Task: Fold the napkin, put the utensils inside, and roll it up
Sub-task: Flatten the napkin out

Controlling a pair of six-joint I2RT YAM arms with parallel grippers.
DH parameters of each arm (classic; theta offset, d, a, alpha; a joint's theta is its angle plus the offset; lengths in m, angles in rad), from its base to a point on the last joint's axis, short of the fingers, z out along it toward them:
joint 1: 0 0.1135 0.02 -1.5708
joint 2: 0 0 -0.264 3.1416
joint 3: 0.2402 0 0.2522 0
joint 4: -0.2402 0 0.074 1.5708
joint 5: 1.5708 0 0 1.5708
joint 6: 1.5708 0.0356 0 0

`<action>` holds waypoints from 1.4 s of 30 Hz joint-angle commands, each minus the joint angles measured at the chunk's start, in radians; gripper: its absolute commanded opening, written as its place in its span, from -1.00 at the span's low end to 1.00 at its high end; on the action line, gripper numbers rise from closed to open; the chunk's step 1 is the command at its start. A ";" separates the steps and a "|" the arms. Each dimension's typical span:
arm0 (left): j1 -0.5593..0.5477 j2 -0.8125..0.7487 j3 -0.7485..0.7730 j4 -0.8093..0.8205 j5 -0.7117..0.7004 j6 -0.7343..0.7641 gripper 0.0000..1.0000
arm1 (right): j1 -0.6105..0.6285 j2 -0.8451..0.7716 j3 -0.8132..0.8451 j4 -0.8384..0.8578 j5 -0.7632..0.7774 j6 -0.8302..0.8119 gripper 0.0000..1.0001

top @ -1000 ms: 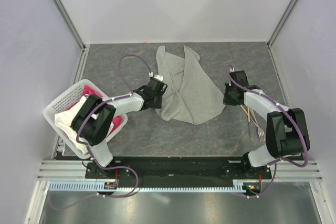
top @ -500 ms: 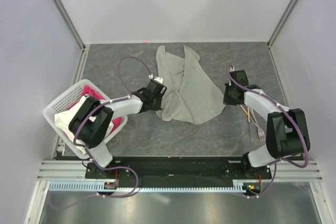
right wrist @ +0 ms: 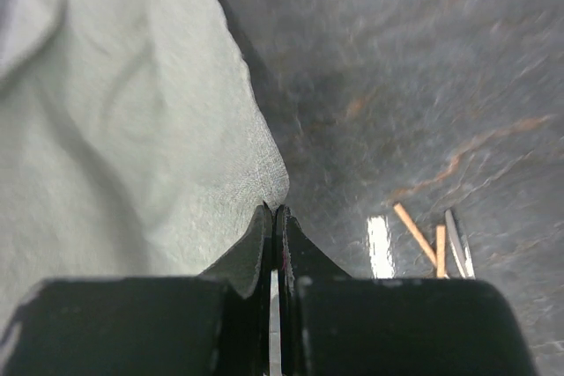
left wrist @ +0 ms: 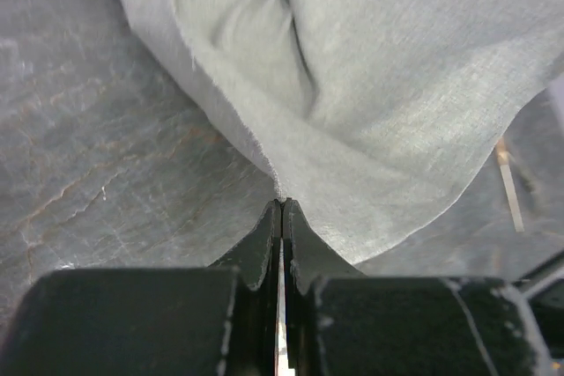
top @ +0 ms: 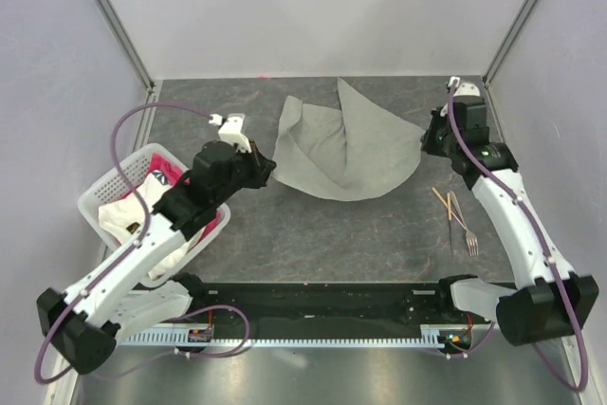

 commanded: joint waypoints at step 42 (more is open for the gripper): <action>0.331 -0.176 0.479 0.183 0.377 -0.079 -0.96 | -0.012 -0.119 0.756 -0.087 0.077 -0.142 -1.00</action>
